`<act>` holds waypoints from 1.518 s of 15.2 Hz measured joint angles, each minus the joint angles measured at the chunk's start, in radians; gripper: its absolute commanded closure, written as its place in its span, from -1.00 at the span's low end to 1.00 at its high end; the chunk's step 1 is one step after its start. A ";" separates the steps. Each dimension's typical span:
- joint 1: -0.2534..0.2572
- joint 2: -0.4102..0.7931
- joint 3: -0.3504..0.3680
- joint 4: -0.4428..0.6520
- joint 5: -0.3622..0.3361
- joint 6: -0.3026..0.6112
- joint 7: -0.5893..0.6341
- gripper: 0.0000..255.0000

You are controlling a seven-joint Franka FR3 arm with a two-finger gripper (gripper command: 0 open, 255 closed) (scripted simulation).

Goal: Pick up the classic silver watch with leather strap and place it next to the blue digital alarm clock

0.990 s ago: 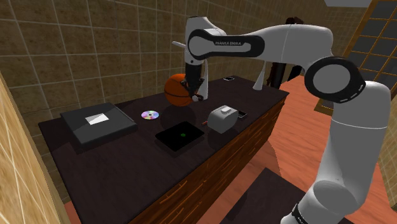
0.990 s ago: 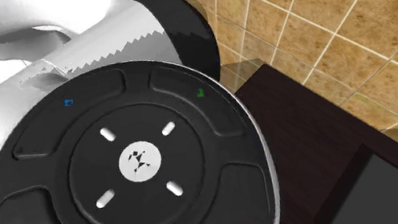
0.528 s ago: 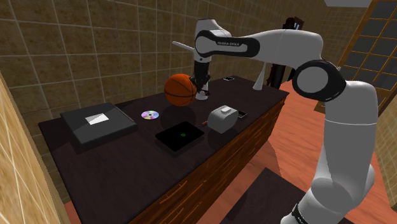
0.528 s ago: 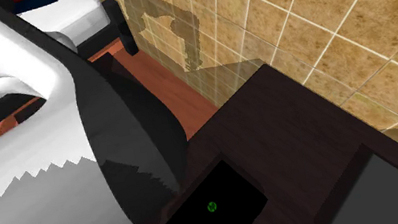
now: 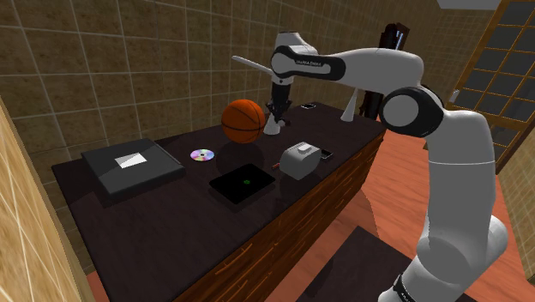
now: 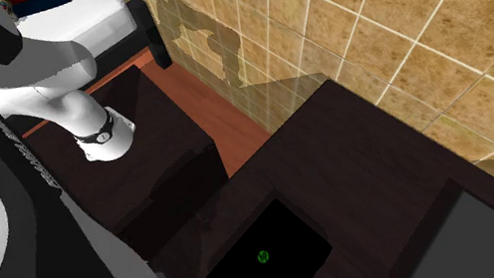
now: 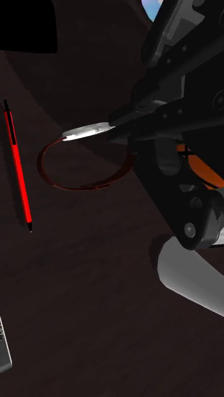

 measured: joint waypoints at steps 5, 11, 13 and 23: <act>-0.009 -0.013 0.000 -0.086 0.001 0.072 0.007 1.00; -0.016 -0.015 -0.002 -0.168 -0.001 0.152 0.016 1.00; -0.017 -0.016 -0.002 -0.197 -0.002 0.179 0.021 1.00; -0.025 -0.002 -0.007 -0.309 -0.013 0.304 0.037 1.00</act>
